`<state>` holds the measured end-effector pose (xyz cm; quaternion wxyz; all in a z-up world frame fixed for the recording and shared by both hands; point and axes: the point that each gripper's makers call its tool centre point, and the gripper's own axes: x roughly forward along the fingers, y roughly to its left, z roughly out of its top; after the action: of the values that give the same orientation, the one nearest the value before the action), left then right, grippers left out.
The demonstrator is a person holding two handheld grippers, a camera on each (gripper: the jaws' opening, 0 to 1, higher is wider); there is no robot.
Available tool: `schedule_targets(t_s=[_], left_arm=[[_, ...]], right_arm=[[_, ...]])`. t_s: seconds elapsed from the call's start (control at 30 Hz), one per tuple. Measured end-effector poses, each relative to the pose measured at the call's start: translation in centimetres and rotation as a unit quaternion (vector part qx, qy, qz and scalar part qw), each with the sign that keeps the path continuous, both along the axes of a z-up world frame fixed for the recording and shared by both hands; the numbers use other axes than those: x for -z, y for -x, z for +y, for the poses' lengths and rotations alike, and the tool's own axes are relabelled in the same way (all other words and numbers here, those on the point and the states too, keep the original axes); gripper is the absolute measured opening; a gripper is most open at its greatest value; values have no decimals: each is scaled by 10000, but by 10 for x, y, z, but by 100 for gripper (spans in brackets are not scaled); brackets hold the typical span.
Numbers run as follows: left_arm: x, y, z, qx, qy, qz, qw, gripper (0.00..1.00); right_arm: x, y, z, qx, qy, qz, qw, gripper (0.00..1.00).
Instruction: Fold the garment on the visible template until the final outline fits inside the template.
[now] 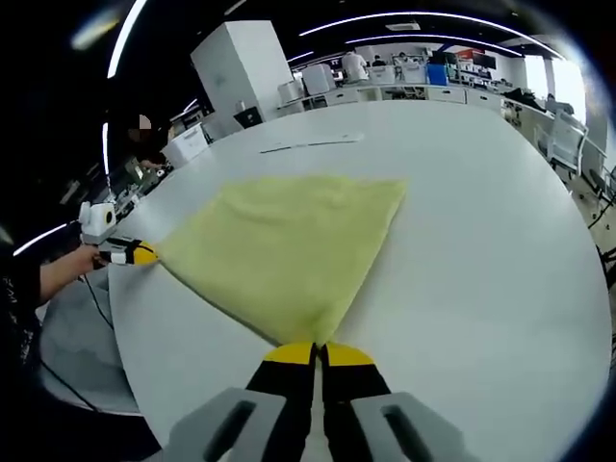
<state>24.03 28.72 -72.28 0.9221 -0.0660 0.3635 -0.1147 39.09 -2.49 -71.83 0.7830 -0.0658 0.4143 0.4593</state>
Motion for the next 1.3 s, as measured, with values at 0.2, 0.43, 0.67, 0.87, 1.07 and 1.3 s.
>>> schedule_targets(t_s=[0.2,0.43,0.67,0.87,1.07,1.3], left_arm=[[3,0,6,-150,-65,53,9999,0],[-17,-1,9,-377,1,-153,9992,29],[-61,-7,-5,-322,77,-691,9971,43],[-86,-3,-18,-381,118,-853,9956,64],[-96,3,-20,-475,136,-823,9954,78],[-107,11,-27,-585,180,-809,9948,93]], right_arm=[[-2,-4,0,-154,69,-235,9996,1],[-22,-15,6,49,-64,-631,9980,46],[-51,-3,19,-204,-239,-776,9965,77],[-76,10,26,-350,-389,-937,9942,89],[-99,13,26,-311,-501,-1147,9916,100],[-108,27,20,-311,-339,-1230,9913,100]])
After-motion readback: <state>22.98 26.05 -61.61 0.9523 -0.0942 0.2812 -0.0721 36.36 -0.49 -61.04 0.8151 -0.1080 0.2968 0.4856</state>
